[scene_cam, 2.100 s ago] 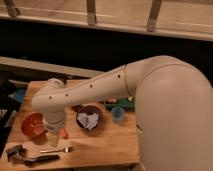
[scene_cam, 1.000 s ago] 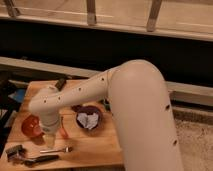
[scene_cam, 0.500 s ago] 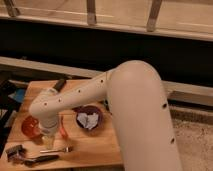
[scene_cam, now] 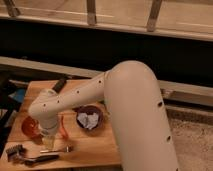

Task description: Place fork in red bowl

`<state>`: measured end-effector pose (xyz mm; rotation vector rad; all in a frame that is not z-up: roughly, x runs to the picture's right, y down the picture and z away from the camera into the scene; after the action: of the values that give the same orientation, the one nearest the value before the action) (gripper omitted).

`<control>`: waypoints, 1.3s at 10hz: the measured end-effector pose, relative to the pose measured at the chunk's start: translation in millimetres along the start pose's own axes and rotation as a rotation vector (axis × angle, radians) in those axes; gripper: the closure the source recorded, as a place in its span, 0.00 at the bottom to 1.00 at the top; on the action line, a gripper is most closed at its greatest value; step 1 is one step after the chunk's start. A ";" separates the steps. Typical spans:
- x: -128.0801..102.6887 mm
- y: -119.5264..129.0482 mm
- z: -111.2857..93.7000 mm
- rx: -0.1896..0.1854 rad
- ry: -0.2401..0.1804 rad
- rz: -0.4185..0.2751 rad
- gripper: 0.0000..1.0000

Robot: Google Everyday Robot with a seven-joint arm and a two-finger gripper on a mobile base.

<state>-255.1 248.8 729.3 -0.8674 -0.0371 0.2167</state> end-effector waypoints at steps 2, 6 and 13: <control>1.6 1.4 6.5 0.009 0.003 0.009 0.36; 6.8 0.2 24.5 0.013 -0.007 0.014 0.36; 17.4 -3.9 41.8 -0.003 -0.003 0.023 0.36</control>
<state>-242.4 281.3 758.4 -0.8703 -0.0304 0.2395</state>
